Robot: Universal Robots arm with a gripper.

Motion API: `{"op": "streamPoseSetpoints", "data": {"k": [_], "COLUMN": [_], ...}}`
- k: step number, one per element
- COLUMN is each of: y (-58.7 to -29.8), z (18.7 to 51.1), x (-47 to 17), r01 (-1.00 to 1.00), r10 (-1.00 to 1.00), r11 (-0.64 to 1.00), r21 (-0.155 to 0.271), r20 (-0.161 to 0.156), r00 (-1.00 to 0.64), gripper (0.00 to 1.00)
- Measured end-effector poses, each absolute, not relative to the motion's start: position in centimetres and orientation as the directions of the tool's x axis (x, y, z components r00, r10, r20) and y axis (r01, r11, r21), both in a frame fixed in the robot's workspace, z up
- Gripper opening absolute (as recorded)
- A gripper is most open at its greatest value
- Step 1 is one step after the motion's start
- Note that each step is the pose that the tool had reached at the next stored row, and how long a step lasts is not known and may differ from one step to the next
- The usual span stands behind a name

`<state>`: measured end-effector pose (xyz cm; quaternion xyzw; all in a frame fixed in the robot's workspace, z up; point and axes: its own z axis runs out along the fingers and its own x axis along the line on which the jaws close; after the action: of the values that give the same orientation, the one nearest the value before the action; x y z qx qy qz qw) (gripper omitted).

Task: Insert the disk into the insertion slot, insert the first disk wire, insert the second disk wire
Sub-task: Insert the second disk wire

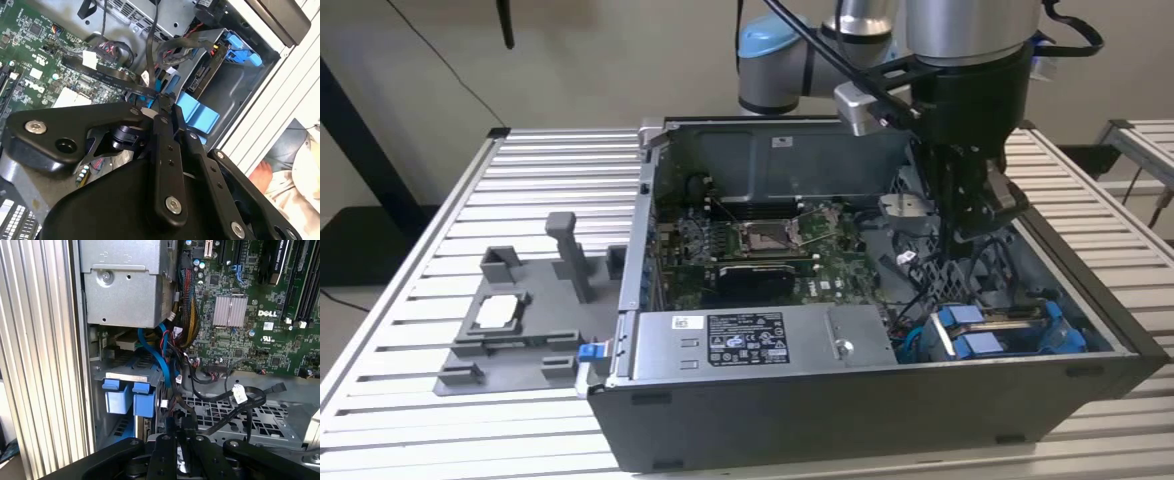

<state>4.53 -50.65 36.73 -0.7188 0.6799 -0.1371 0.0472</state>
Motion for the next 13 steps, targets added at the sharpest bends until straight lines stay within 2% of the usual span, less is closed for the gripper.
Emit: {"op": "streamPoseSetpoints", "data": {"k": [13], "y": [-50.94], "z": [36.69], "x": [4.81], "r01": [-0.967], "r10": [-0.990], "r11": [-0.071], "r21": [-0.246], "r20": [0.133], "r00": [0.039], "gripper": [0.16]}}
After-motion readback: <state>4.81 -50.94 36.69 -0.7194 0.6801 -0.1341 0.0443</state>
